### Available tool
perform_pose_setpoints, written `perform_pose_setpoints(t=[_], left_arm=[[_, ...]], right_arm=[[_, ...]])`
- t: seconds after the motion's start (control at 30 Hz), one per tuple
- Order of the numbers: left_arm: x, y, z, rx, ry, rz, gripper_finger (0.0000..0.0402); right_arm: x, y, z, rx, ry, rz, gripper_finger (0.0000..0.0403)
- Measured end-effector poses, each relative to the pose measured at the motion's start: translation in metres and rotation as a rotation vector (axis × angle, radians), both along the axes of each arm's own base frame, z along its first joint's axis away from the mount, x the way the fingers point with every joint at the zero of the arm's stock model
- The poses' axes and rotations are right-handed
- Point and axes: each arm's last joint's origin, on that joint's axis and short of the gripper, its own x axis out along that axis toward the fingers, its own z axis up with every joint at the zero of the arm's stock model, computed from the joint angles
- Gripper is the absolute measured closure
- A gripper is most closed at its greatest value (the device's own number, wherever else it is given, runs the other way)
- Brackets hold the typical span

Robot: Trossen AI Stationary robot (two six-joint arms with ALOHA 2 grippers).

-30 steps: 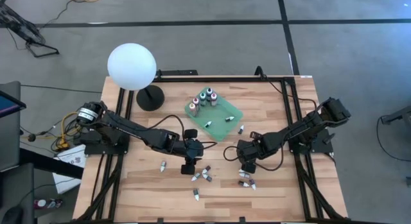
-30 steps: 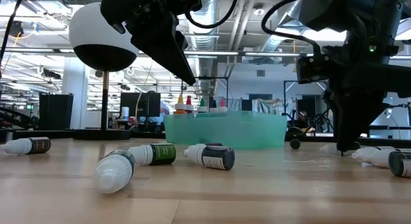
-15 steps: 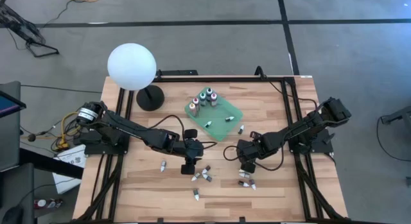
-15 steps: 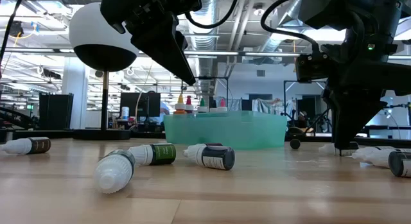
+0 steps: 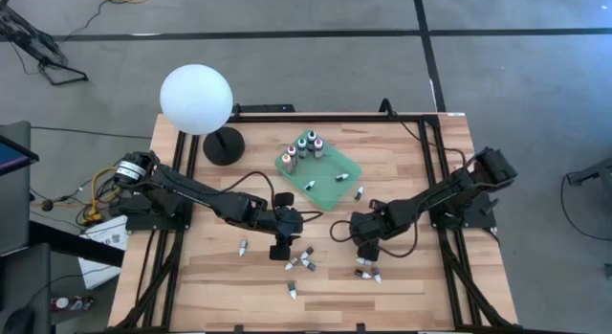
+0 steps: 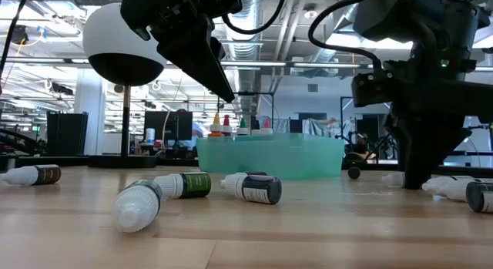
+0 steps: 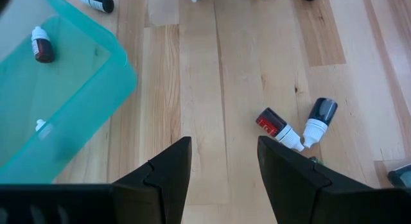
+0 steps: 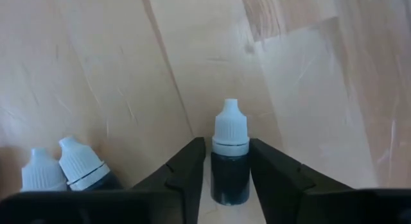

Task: Pick & Place food coloring
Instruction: Put the small blue food coloring bottle into the green bin

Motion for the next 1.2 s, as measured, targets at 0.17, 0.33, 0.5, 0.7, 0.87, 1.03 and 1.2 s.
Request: perform_pose_setpoints(t=[0.17, 0.33, 0.5, 0.7, 0.87, 1.03, 1.2], left_arm=[[0.0000, 0.0001, 0.0000, 0.000, 0.000, 0.001, 0.0229], [0.0000, 0.0001, 0.0000, 0.000, 0.000, 0.001, 0.0229], [0.0000, 0.0001, -0.0001, 0.000, 0.001, 0.001, 0.0229], [0.0000, 0.0001, -0.0001, 0.000, 0.001, 0.001, 0.0229], [0.0000, 0.0000, -0.0001, 0.000, 0.000, 0.001, 0.0229], [0.0000, 0.0001, -0.0001, 0.000, 0.001, 0.001, 0.0229], [0.0000, 0.0001, -0.0001, 0.000, 0.001, 0.001, 0.0229]], right_arm=[[-0.0005, -0.0003, -0.0001, -0.006, 0.003, 0.002, 0.0290], [-0.0009, -0.0004, 0.0048, -0.001, -0.024, 0.005, 0.0320], [-0.0010, -0.0006, 0.0050, -0.004, -0.024, 0.011, 0.0333], [-0.0011, -0.0007, 0.0049, -0.006, -0.024, 0.010, 0.0323], [-0.0010, -0.0007, 0.0049, -0.006, -0.025, 0.010, 0.0324], [-0.0010, -0.0008, 0.0050, -0.008, -0.026, 0.010, 0.0325], [-0.0004, -0.0004, 0.0050, -0.014, -0.033, 0.032, 0.0325]])
